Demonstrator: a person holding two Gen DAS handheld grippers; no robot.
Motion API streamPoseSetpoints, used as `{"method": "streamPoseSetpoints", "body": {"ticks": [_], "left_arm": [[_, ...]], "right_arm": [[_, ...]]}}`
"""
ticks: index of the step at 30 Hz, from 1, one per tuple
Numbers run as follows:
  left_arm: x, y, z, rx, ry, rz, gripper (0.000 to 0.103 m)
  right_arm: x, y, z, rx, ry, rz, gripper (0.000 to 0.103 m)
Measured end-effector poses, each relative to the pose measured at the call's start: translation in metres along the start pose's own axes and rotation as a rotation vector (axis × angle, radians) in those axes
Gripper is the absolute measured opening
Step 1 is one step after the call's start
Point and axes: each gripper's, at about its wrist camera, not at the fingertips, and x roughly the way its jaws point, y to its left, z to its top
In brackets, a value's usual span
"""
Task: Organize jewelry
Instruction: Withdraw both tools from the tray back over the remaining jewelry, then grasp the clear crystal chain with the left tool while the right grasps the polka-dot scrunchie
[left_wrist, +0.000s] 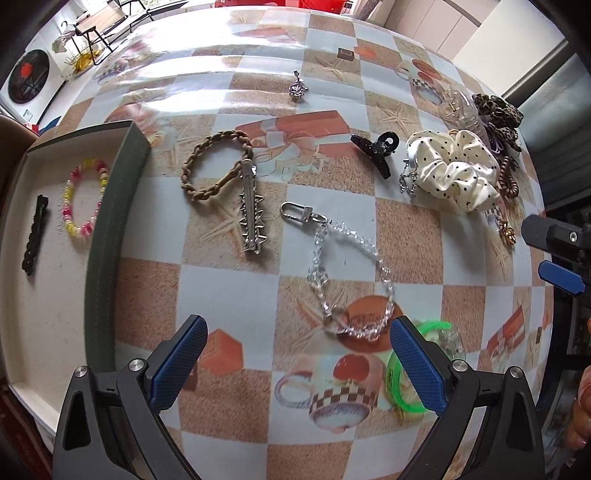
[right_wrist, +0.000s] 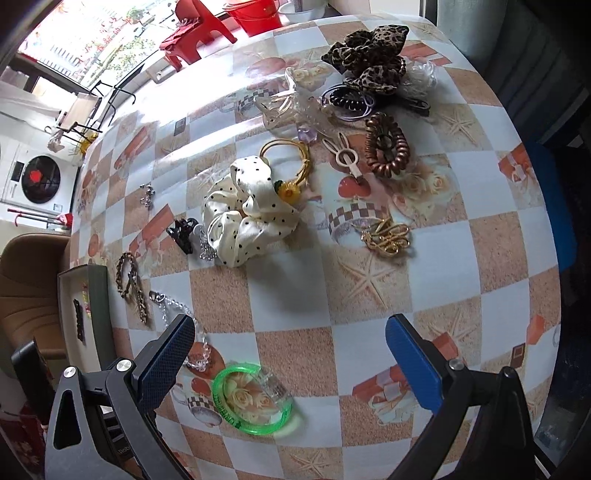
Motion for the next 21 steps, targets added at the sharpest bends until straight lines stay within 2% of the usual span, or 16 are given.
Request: {"method": "streamPoseSetpoints", "body": {"ticks": [2,6,12,16,18,20,21], "left_arm": [[0.008,-0.003,0.004,-0.011,0.022,0.001,0.089],[0.019,-0.008,0.009,-0.065,0.039,-0.006,0.089],[0.025,-0.018,0.018,-0.090,0.031,0.008,0.089],[0.028,-0.023,0.019,-0.074,0.019,0.057,0.089],[0.030,-0.031,0.022,-0.059,0.020,0.090,0.089],[0.030,-0.037,0.022,-0.044,0.022,0.111,0.089],[0.031,-0.039,0.022,-0.038,0.021,0.116,0.089]], "right_arm": [[0.005,0.000,0.008,0.002,-0.003,0.000,0.103],[0.017,0.003,0.022,0.007,-0.001,0.012,0.103],[0.035,0.011,0.041,0.005,0.001,0.024,0.102],[0.048,0.016,0.045,-0.006,0.013,0.017,0.090],[0.053,0.018,0.045,-0.011,0.022,0.019,0.078],[0.057,0.019,0.045,-0.010,0.029,0.024,0.062],[0.056,0.020,0.045,-0.012,0.024,0.025,0.058]]}}
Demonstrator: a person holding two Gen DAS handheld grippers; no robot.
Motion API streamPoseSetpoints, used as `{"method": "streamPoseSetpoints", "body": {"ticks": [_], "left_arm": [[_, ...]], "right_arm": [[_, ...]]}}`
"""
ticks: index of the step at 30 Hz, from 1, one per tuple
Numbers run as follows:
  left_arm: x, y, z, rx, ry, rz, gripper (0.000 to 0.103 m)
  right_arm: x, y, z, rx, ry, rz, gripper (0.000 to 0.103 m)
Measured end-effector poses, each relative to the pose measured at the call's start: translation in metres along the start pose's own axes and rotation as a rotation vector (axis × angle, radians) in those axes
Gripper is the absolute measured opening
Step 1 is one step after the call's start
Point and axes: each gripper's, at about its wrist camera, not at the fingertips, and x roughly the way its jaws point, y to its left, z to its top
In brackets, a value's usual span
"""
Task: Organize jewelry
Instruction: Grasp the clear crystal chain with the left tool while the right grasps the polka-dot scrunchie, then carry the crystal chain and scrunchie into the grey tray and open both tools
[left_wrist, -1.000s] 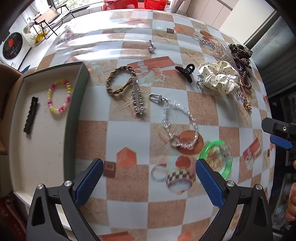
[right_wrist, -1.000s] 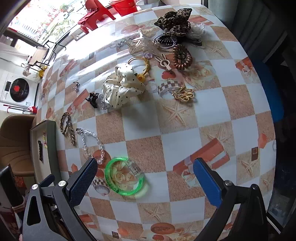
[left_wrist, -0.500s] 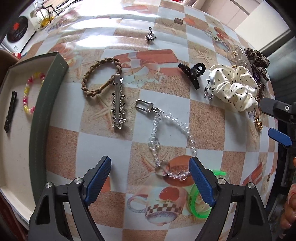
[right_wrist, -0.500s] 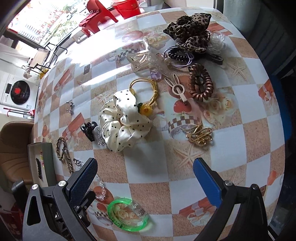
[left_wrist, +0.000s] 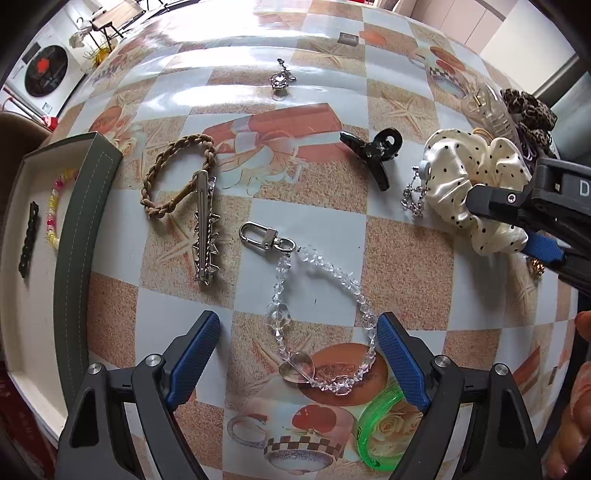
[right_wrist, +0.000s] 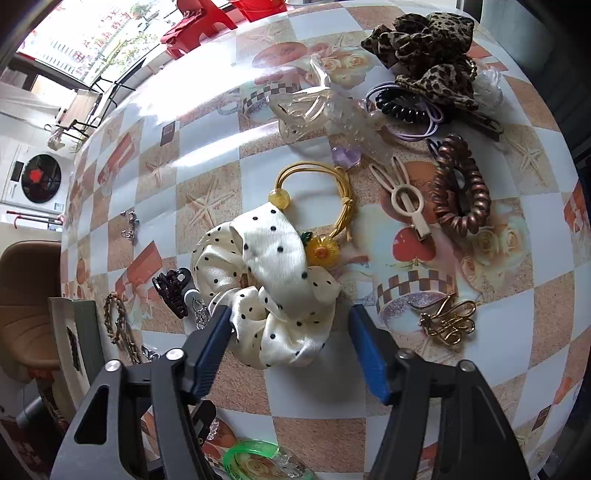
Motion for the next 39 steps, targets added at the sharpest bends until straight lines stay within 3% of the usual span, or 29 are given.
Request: {"method": "streamPoseSetpoints", "body": {"ticks": [1,2,4,6,10,11,16,25,39], "left_arm": [[0.000,-0.001,-0.002,0.005,-0.004,0.004,0.086],[-0.003,-0.003,-0.003,0.014,-0.017,0.005,0.079],[-0.008,-0.009,-0.007,0.040,-0.033,0.003,0.064],[-0.011,-0.012,-0.007,0.059,-0.040,0.000,0.046],[-0.015,-0.010,-0.003,0.059,-0.040,-0.008,0.028],[-0.015,-0.010,-0.003,0.061,-0.041,-0.011,0.016],[-0.017,0.000,-0.004,0.070,-0.042,-0.064,0.016],[-0.054,0.017,-0.018,0.119,-0.085,-0.167,0.016],[-0.121,0.092,-0.059,0.134,-0.153,-0.194,0.016]], "right_arm": [[-0.001,0.001,0.000,-0.006,-0.003,0.004,0.050],[-0.001,0.002,0.000,-0.013,-0.006,0.008,0.037],[-0.005,0.004,-0.001,-0.031,-0.019,0.006,0.021],[-0.009,0.007,-0.003,-0.046,-0.034,0.000,0.015],[-0.019,0.006,-0.009,-0.057,-0.045,0.014,0.011],[-0.022,0.005,-0.011,-0.057,-0.048,0.015,0.011],[-0.035,0.002,-0.022,-0.048,-0.056,0.033,0.011],[-0.065,-0.001,-0.058,-0.030,-0.060,0.074,0.011],[-0.097,0.029,-0.106,-0.045,-0.037,0.092,0.011]]}}
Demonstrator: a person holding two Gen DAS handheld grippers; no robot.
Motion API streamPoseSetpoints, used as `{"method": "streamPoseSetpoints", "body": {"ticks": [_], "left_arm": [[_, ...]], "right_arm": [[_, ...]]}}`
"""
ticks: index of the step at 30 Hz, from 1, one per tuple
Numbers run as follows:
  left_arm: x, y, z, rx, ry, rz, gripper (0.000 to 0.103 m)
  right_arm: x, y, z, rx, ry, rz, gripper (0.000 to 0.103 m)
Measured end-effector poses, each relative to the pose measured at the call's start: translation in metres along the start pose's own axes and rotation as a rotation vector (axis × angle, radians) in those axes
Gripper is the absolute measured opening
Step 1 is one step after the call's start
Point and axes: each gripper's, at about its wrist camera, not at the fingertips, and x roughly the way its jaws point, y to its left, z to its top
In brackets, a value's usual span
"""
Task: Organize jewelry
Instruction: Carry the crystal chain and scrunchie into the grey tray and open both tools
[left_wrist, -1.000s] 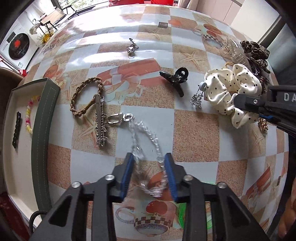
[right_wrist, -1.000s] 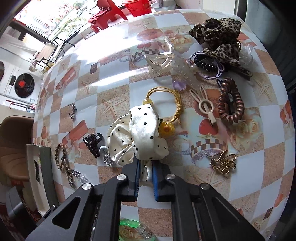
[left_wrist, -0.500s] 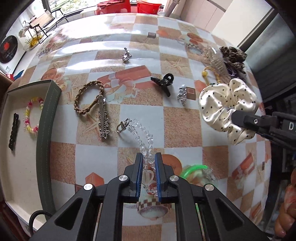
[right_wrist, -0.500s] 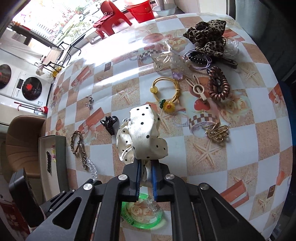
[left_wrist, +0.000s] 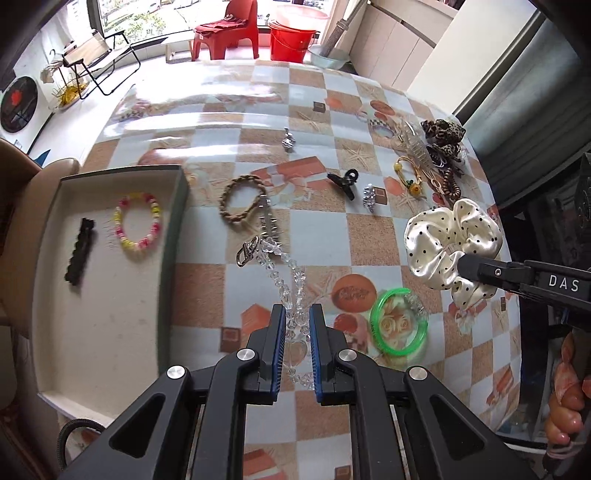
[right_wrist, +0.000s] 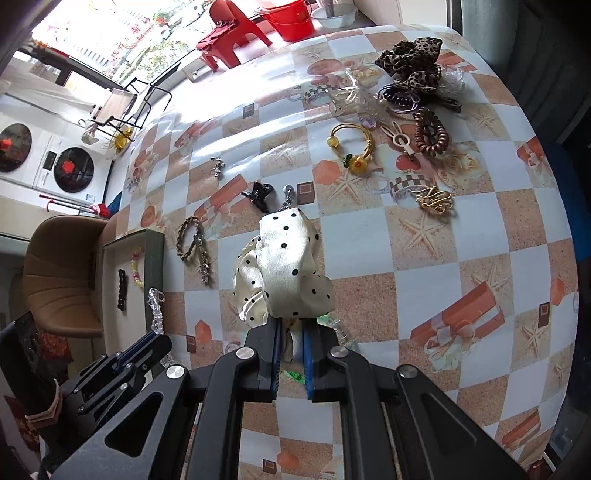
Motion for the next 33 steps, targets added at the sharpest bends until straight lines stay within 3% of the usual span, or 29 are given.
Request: {"method": "streamPoseSetpoints", "body": {"ticks": [7,17,24,33], "left_arm": [[-0.030,0.044,-0.013,-0.048,-0.036,0.028,0.016],[-0.050,0.125,-0.023,-0.165,-0.062,0.087,0.016],[-0.041,0.175,-0.027,-0.226,-0.061,0.143,0.016],[-0.007,0.214,-0.021,-0.248,-0.027,0.194,0.016]], "right_arm": [[-0.001,0.042,-0.014,-0.057,0.017,0.018,0.011],[0.024,0.136,-0.023,-0.203,0.067,0.061,0.011],[0.063,0.202,-0.024,-0.302,0.117,0.086,0.011],[0.129,0.264,-0.022,-0.381,0.200,0.088,0.011]]}}
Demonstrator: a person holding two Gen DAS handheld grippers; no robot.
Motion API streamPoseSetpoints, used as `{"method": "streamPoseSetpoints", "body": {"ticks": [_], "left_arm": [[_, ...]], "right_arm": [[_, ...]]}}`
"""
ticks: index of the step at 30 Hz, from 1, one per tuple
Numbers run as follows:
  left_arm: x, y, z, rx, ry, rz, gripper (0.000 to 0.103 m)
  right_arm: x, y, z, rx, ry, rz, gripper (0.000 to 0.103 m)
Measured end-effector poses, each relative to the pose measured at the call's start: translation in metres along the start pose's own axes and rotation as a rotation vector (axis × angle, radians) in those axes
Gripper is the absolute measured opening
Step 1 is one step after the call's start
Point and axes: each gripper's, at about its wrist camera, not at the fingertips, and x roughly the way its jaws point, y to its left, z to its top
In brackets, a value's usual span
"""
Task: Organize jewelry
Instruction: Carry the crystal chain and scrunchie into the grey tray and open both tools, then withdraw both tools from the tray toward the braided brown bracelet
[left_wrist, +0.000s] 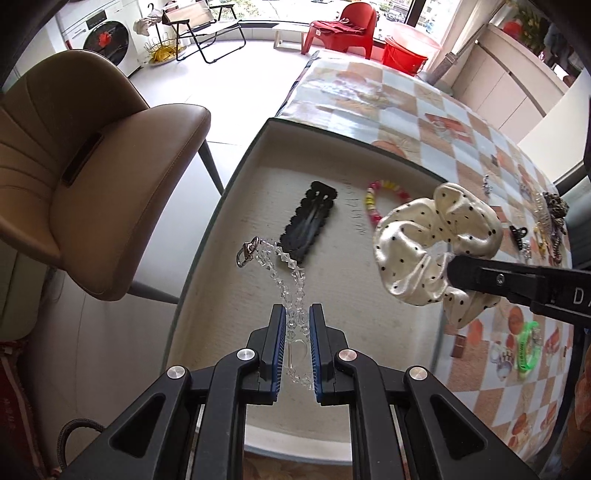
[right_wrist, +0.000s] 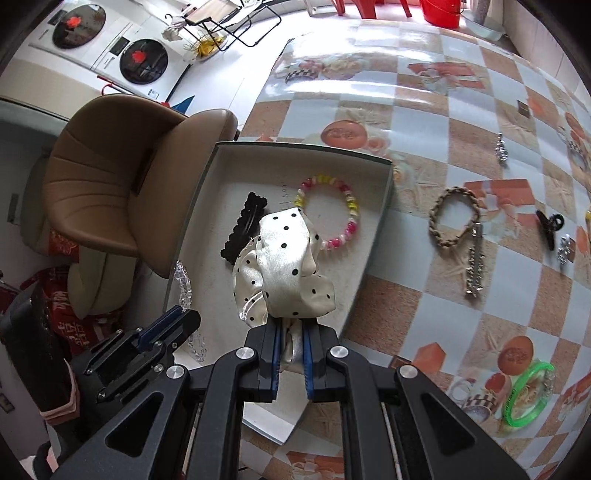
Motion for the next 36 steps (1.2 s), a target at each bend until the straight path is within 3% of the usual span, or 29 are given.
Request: {"method": "streamPoseSetpoints", "body": {"ticks": [11,21,24,26,28,29,32,36], "left_arm": [[0.037,0.005,0.005,-0.002,0.037,0.040,0.016],[0.048,-0.001,0.002,0.013,0.045,0.088,0.016],[0.048,-0.002,0.002,0.013,0.046,0.103,0.016],[0.049,-0.002,0.002,0.011,0.044,0.111,0.016],[0.048,-0.003,0.002,0.005,0.045,0.112,0.017],[0.046,-0.003,0.002,0.002,0.044,0.113,0.020],[0.039,-0.003,0.003,-0.012,0.019,0.132,0.084],[0.029,-0.006,0.005,-0.003,-0.005,0.129,0.087]], "right_arm": [[0.045,0.002,0.050,0.015,0.015,-0.033,0.011],[0.061,-0.008,0.054,0.037,0.045,-0.059,0.016],[0.062,-0.008,0.054,0.039,0.052,-0.063,0.022],[0.060,-0.008,0.052,0.040,0.053,-0.067,0.038],[0.057,-0.008,0.051,0.039,0.046,-0.069,0.046],[0.056,-0.010,0.052,0.041,0.044,-0.068,0.050],[0.049,-0.009,0.051,0.044,0.033,-0.059,0.058],[0.035,-0.010,0.049,0.047,0.002,-0.040,0.064]]}}
